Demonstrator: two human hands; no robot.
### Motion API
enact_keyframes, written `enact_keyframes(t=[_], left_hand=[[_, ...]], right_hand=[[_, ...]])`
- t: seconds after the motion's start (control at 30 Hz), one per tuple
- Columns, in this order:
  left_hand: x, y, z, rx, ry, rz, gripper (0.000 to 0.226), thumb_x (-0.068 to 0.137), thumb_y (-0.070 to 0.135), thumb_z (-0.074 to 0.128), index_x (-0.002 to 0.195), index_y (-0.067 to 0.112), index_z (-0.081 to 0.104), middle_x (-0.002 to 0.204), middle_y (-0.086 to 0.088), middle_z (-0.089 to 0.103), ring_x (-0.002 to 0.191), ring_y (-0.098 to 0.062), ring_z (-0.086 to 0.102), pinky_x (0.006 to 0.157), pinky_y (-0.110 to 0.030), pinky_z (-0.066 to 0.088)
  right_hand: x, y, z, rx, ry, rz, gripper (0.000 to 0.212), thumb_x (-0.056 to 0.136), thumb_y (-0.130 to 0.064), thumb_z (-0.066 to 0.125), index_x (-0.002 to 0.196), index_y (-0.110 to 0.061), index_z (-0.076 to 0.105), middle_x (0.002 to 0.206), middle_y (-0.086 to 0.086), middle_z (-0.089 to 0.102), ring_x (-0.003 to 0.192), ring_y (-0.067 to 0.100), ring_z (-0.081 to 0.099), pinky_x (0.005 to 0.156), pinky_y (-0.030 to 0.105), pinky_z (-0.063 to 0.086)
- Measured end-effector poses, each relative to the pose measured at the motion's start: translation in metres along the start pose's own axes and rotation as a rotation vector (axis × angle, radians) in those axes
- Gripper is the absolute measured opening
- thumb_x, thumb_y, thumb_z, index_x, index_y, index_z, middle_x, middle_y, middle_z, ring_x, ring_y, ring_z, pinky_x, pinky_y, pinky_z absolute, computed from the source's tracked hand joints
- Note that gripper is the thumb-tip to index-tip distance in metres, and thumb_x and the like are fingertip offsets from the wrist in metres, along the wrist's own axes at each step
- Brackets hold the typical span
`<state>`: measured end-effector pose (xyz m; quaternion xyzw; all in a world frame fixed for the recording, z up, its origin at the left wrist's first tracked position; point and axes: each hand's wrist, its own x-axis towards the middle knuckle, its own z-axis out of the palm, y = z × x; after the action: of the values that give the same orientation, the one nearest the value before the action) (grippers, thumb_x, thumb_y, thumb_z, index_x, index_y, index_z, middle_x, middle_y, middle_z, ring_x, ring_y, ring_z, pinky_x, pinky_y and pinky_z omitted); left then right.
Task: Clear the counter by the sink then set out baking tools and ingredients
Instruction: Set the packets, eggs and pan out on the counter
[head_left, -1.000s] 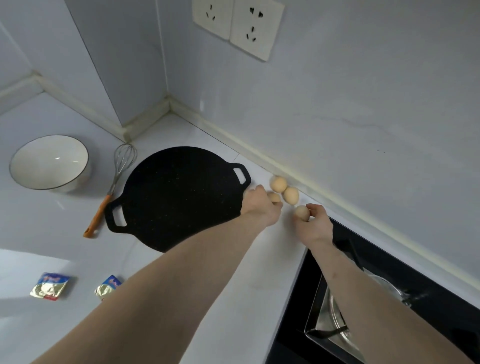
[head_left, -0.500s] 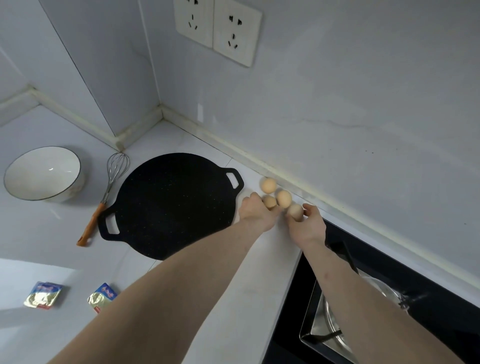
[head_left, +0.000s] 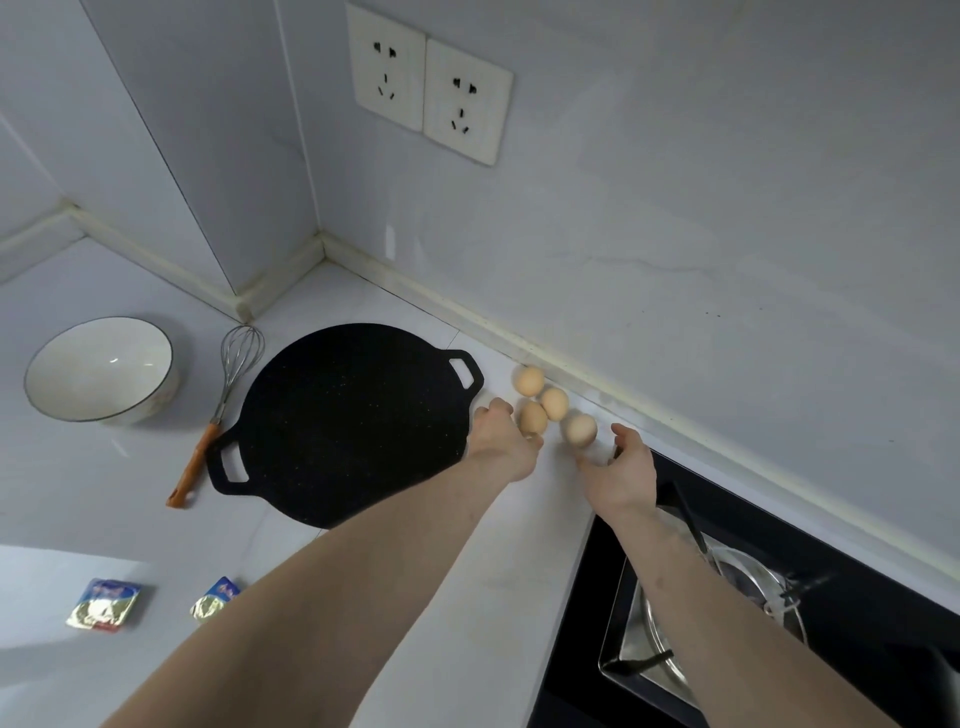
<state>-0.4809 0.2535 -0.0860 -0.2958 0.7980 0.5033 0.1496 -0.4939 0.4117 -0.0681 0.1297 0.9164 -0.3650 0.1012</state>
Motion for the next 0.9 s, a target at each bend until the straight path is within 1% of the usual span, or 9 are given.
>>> enact_keyframes(t=[0.1, 0.27, 0.33, 0.43, 0.53, 0.67, 0.8, 0.83, 0.9], left_hand=[[-0.022, -0.005, -0.015, -0.026, 0.0, 0.065, 0.062, 0.091, 0.029, 0.072, 0.144, 0.02, 0.041, 0.143, 0.0, 0.042, 0.123, -0.023, 0.053, 0.099, -0.035, 0.049], [-0.087, -0.051, -0.07, 0.006, 0.044, 0.256, 0.047, 0.093, 0.021, 0.069, 0.136, 0.028, 0.051, 0.13, 0.01, 0.045, 0.095, -0.007, 0.063, 0.09, -0.033, 0.056], [-0.113, -0.076, -0.101, 0.036, 0.092, 0.301, 0.044, 0.092, 0.021, 0.071, 0.131, 0.031, 0.054, 0.126, 0.016, 0.045, 0.092, -0.004, 0.064, 0.087, -0.029, 0.057], [-0.153, -0.126, -0.149, 0.078, 0.149, 0.286, 0.041, 0.092, 0.022, 0.072, 0.125, 0.037, 0.056, 0.123, 0.021, 0.043, 0.095, -0.002, 0.062, 0.08, -0.024, 0.058], [-0.182, -0.176, -0.187, 0.14, 0.182, 0.246, 0.04, 0.091, 0.021, 0.072, 0.122, 0.041, 0.054, 0.125, 0.02, 0.044, 0.094, -0.002, 0.062, 0.078, -0.023, 0.059], [-0.204, -0.218, -0.228, 0.17, 0.218, 0.201, 0.037, 0.089, 0.012, 0.068, 0.116, 0.036, 0.057, 0.123, 0.019, 0.043, 0.09, -0.004, 0.063, 0.073, -0.028, 0.058], [-0.209, -0.251, -0.269, 0.253, 0.293, 0.133, 0.038, 0.089, 0.012, 0.062, 0.121, 0.031, 0.057, 0.126, 0.014, 0.044, 0.087, -0.006, 0.062, 0.079, -0.025, 0.051], [-0.209, -0.26, -0.279, 0.267, 0.312, 0.101, 0.039, 0.088, 0.013, 0.062, 0.123, 0.03, 0.057, 0.129, 0.012, 0.045, 0.091, -0.009, 0.062, 0.08, -0.026, 0.05], [-0.208, -0.277, -0.292, 0.331, 0.321, 0.037, 0.045, 0.087, 0.019, 0.064, 0.129, 0.029, 0.054, 0.136, 0.01, 0.043, 0.108, -0.017, 0.06, 0.085, -0.03, 0.051]], right_hand=[[-0.027, -0.006, 0.0, 0.01, 0.043, -0.06, 0.059, 0.088, -0.017, 0.072, 0.141, -0.02, 0.048, 0.139, 0.003, 0.046, 0.119, 0.023, 0.056, 0.091, 0.036, 0.046], [-0.096, -0.02, 0.018, 0.139, 0.024, -0.208, 0.049, 0.093, -0.011, 0.067, 0.135, -0.031, 0.051, 0.135, -0.01, 0.044, 0.115, 0.01, 0.053, 0.091, 0.035, 0.052], [-0.125, -0.026, 0.03, 0.157, -0.029, -0.264, 0.048, 0.093, -0.011, 0.067, 0.134, -0.032, 0.052, 0.133, -0.013, 0.045, 0.114, 0.006, 0.052, 0.09, 0.03, 0.052], [-0.17, -0.033, 0.054, 0.158, -0.141, -0.307, 0.051, 0.092, -0.009, 0.069, 0.133, -0.035, 0.052, 0.129, -0.015, 0.046, 0.114, 0.002, 0.052, 0.087, 0.025, 0.052], [-0.204, -0.037, 0.075, 0.177, -0.206, -0.314, 0.05, 0.092, -0.008, 0.069, 0.13, -0.037, 0.053, 0.126, -0.018, 0.046, 0.114, -0.002, 0.052, 0.087, 0.026, 0.053], [-0.235, -0.044, 0.094, 0.135, -0.28, -0.296, 0.047, 0.093, -0.011, 0.069, 0.129, -0.037, 0.053, 0.128, -0.016, 0.048, 0.113, -0.002, 0.053, 0.088, 0.028, 0.054], [-0.259, -0.059, 0.12, -0.03, -0.432, -0.38, 0.046, 0.091, -0.018, 0.07, 0.13, -0.036, 0.052, 0.127, -0.018, 0.048, 0.113, 0.005, 0.054, 0.094, 0.031, 0.053], [-0.265, -0.065, 0.13, -0.074, -0.484, -0.4, 0.047, 0.091, -0.02, 0.07, 0.131, -0.036, 0.051, 0.127, -0.019, 0.047, 0.115, 0.005, 0.052, 0.096, 0.03, 0.051], [-0.277, -0.074, 0.149, -0.144, -0.55, -0.445, 0.049, 0.091, -0.026, 0.071, 0.133, -0.036, 0.05, 0.128, -0.022, 0.045, 0.119, 0.004, 0.049, 0.101, 0.028, 0.048]])
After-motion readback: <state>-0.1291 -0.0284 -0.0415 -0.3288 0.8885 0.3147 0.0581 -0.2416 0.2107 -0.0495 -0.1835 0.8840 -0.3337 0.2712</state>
